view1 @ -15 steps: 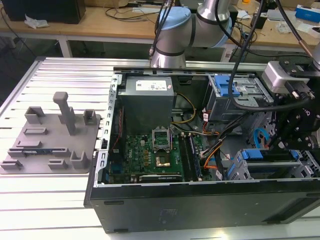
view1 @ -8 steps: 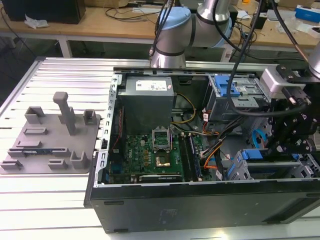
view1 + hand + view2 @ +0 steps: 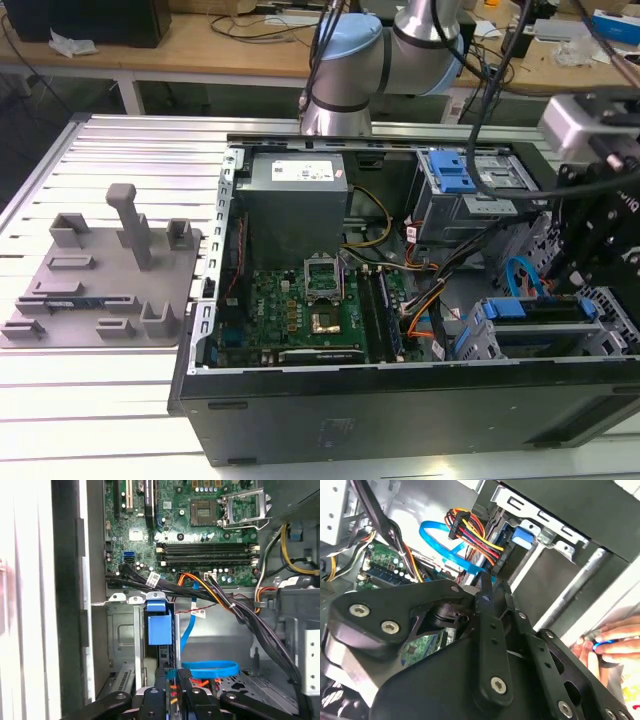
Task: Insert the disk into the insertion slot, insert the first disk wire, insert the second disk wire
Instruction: 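Insert the second disk wire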
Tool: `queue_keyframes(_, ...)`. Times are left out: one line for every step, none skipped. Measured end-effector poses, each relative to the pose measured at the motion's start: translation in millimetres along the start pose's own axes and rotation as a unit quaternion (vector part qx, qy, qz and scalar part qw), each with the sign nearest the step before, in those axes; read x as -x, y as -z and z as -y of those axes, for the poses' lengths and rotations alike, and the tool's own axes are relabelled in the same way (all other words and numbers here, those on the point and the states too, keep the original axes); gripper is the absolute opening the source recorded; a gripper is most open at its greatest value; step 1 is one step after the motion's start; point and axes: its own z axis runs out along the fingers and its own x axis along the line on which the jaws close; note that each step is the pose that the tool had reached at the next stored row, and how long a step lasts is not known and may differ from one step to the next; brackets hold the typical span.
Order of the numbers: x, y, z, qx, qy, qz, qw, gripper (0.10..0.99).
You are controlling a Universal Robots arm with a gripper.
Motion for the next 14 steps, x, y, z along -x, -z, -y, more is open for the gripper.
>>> queue_keyframes(0.0, 7.6, 0.0, -0.0003, 0.0, 0.0, 1.0, 0.235)
queue_keyframes(0.1, 14.9, 0.1, -0.0007, 0.0, 0.0, 1.0, 0.235)
queue_keyframes(0.1, 19.7, 0.0, -0.0011, 0.0, 0.0, 1.0, 0.224)
queue_keyframes(0.2, 25.6, 0.1, -0.0015, 0.0, 0.0, 1.0, 0.224)
queue_keyframes(0.4, 33.3, 0.1, -0.0023, 0.0, 0.0, 1.0, 0.157)
queue_keyframes(0.4, 35.6, 0.1, -0.0026, 0.0, 0.0001, 1.0, 0.106)
queue_keyframes(0.5, 35.5, 0.1, -0.0026, 0.0, 0.0002, 1.0, 0.106)
queue_keyframes(0.5, 35.6, 0.1, -0.0026, 0.0, 0.0001, 1.0, 0.106)
queue_keyframes(0.5, 35.6, 0.1, -0.0026, 0.0, 0.0002, 1.0, 0.106)
queue_keyframes(0.5, 35.7, 0.1, -0.0026, 0.0, 0.0001, 1.0, 0.106)
queue_keyframes(0.5, 35.7, 0.1, -0.0026, 0.0, 0.0001, 1.0, 0.106)
queue_keyframes(0.5, 35.7, 0.1, -0.0026, 0.0, 0.0, 1.0, 0.106)
queue_keyframes(0.6, 35.7, 0.0, -0.0026, 0.0, 0.0, 1.0, 0.106)
queue_keyframes(0.6, 35.7, 0.0, -0.0026, 0.0, 0.0, 1.0, 0.106)
